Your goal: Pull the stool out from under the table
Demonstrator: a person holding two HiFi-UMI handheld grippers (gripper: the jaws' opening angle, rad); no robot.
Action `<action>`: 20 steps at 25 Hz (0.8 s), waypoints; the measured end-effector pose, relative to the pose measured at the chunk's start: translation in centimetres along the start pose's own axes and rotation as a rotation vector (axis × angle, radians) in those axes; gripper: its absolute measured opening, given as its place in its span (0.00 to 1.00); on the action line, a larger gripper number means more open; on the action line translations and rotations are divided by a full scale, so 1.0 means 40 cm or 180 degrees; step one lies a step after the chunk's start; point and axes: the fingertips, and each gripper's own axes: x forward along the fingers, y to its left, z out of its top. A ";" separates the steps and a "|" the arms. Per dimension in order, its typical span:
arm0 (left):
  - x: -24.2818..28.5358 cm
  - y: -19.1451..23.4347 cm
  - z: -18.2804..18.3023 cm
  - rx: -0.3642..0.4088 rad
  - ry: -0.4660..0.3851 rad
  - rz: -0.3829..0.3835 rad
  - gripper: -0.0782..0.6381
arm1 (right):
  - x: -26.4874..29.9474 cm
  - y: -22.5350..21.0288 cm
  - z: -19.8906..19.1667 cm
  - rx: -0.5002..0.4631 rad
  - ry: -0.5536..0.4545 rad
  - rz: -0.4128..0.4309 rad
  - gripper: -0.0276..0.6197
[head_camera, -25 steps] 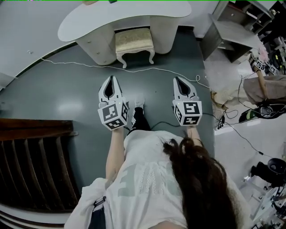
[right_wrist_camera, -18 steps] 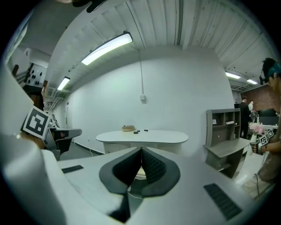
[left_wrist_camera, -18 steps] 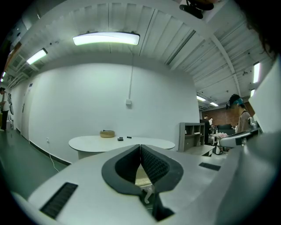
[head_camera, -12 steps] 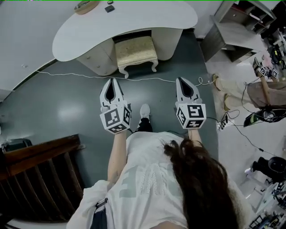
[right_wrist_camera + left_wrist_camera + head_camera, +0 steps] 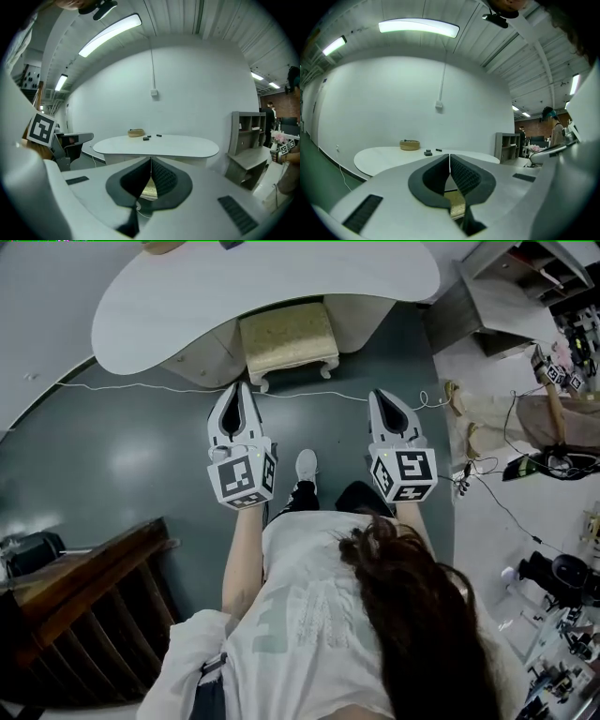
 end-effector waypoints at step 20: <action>0.070 -0.022 0.067 0.0036 -0.0121 0.0353 0.15 | 0.113 -0.057 0.145 -0.0123 -0.0373 0.0321 0.09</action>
